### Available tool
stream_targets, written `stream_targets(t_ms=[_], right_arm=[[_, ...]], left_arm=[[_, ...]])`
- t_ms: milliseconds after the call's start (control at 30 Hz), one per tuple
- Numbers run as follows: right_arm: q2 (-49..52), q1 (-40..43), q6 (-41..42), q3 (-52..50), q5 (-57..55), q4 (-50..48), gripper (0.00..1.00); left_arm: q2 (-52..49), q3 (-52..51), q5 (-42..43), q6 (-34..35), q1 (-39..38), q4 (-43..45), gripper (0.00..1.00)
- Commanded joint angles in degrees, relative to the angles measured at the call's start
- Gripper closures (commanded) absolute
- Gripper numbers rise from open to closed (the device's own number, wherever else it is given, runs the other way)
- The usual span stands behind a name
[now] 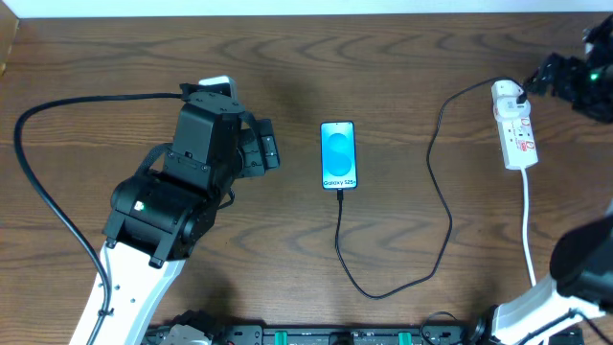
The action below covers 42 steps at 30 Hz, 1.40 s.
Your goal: Plug charger to phone and switch on socket
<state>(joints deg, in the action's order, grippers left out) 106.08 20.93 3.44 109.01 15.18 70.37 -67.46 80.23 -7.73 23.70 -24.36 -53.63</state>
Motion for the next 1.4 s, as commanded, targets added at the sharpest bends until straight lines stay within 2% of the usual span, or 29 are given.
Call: stream_targets(t_ms=[0, 1100, 1267, 1367], right_arm=[[-2.7, 0.0, 1.5, 0.2, 2.1, -0.2, 0.01], [-3.8, 0.0, 1.4, 0.0, 1.9, -0.3, 0.01], [-3.8, 0.0, 1.4, 0.0, 1.9, -0.3, 0.01], [-3.8, 0.0, 1.4, 0.0, 1.9, -0.3, 0.01]], left_arm=[[-0.3, 0.4, -0.9, -0.8, 0.4, -0.2, 0.1], [-0.1, 0.1, -0.9, -0.8, 0.4, -0.1, 0.1], [1.1, -2.8, -1.0, -0.8, 0.5, -0.1, 0.1], [3.0, -7.9, -1.0, -0.8, 0.5, 0.9, 0.1]])
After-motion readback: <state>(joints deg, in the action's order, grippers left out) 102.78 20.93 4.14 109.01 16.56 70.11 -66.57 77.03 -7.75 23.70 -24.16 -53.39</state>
